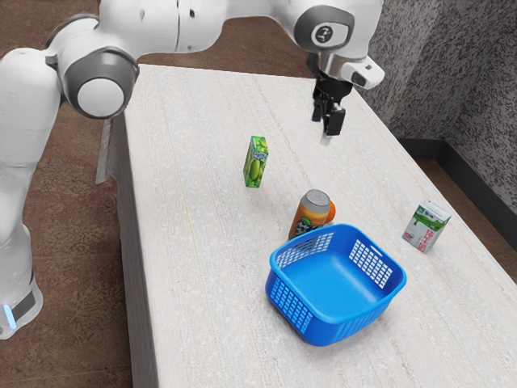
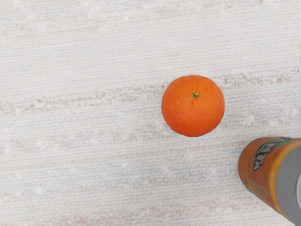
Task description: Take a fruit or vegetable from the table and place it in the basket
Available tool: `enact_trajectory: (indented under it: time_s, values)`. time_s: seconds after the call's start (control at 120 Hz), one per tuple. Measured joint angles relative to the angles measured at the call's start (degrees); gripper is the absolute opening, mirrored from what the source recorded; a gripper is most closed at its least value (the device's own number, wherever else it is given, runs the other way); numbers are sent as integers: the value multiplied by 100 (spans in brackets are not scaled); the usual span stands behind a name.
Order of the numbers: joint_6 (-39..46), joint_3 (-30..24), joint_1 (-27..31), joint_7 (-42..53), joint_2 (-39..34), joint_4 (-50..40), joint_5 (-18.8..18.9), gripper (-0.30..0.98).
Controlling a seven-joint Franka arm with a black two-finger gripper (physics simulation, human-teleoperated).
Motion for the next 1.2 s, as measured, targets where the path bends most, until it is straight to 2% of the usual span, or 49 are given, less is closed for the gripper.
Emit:
enact_trajectory:
  time_s: [0.108,0.358,0.7,1.075,1.2]
  values:
    - [-65,-144,73,134,578,573,-85,69]
    - [-102,-141,163,486,1175,678,-283,69]
    - [-73,-135,363,913,1113,222,-1014,69]
    - [28,-169,368,1175,1139,-160,-1205,69]
    - [165,-159,368,1228,1148,-235,-1133,69]
